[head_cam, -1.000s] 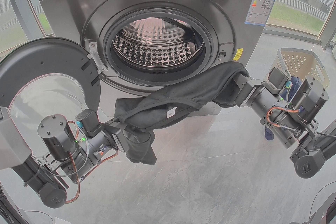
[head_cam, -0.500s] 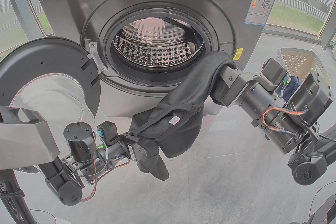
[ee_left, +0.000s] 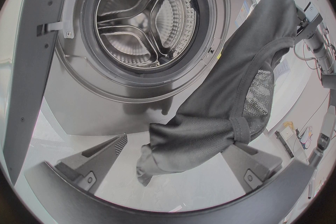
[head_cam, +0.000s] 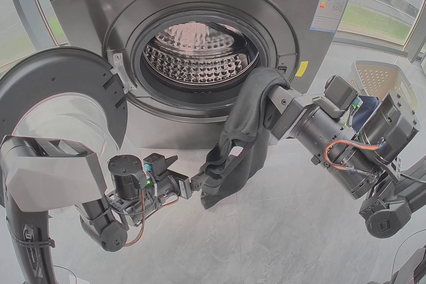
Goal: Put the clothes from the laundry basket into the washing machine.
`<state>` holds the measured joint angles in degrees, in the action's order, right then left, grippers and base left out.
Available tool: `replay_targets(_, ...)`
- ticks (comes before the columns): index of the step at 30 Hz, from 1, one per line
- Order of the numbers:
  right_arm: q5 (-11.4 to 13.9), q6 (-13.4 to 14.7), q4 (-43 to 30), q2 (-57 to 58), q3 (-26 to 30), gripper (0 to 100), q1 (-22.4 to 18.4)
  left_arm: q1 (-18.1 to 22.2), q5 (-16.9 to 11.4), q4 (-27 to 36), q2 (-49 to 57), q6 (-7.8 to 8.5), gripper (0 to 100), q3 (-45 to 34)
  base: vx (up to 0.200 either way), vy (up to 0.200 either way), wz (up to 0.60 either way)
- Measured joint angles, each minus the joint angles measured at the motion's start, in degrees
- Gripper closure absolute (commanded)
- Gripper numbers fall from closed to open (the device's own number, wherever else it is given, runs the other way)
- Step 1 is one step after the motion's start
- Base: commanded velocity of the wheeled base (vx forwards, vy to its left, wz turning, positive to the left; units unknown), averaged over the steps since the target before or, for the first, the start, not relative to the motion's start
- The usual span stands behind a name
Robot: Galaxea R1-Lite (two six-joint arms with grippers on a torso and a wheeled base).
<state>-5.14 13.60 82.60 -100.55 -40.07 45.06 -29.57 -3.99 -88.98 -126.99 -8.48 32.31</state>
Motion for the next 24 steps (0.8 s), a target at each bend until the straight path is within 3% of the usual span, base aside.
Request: replay_targets(24,-0.2,0.0,0.2,-1.3,-0.5,100,0.4,-2.1,-1.1,0.0,-4.9,-0.10,0,2.2,0.000,0.000,0.00)
